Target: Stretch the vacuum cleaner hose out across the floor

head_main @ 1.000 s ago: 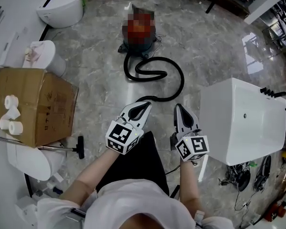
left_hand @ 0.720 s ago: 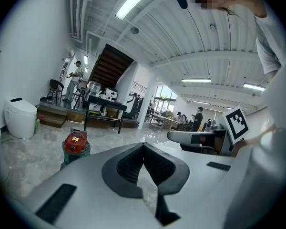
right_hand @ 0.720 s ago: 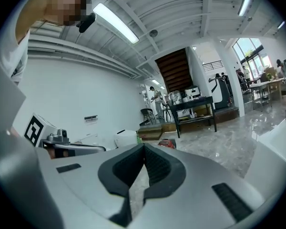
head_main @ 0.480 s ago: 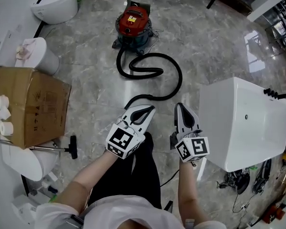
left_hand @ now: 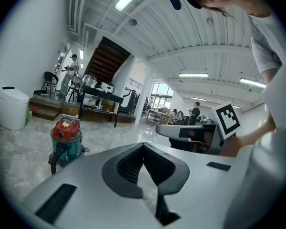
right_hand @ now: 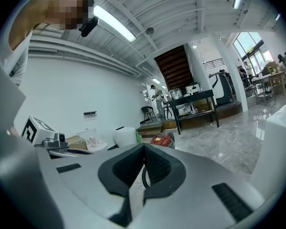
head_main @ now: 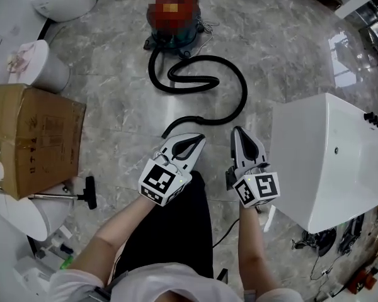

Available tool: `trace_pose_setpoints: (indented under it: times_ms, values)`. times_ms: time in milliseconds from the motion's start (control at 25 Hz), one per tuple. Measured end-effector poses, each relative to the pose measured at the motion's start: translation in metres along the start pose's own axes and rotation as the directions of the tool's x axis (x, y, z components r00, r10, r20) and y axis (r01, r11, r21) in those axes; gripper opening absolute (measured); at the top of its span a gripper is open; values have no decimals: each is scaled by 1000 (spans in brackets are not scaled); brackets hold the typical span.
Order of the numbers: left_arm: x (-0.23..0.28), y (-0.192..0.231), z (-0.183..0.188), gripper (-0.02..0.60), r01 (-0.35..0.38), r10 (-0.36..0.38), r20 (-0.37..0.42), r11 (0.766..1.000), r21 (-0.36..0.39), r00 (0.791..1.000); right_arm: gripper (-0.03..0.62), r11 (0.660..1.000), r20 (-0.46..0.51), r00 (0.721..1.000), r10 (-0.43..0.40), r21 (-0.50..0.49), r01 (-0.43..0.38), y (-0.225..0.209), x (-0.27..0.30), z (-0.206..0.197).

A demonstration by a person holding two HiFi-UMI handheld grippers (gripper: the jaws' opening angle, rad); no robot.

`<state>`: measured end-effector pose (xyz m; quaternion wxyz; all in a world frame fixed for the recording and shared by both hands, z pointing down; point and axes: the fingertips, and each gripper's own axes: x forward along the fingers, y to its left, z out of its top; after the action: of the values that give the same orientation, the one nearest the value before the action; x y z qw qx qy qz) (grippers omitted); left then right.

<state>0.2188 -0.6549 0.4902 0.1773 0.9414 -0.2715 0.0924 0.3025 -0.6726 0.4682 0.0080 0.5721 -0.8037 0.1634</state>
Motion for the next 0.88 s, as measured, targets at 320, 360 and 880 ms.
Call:
trace_pose_setpoints:
  times_ms: [320,360,880]
  values:
    - [33,50,-82,0,-35,35,-26,999,4,999,12,1000,-33,999,20,23,-19,-32,30,-87]
    - [37,56,-91,0,-37,38,-27,999,5,999,11,1000,-36,999,22,23,-21,-35,34,-97]
    - [97,122,-194,0,-32,33,-41,999,37,999,11,999,-56,997,54,7,-54,-89,97,-202]
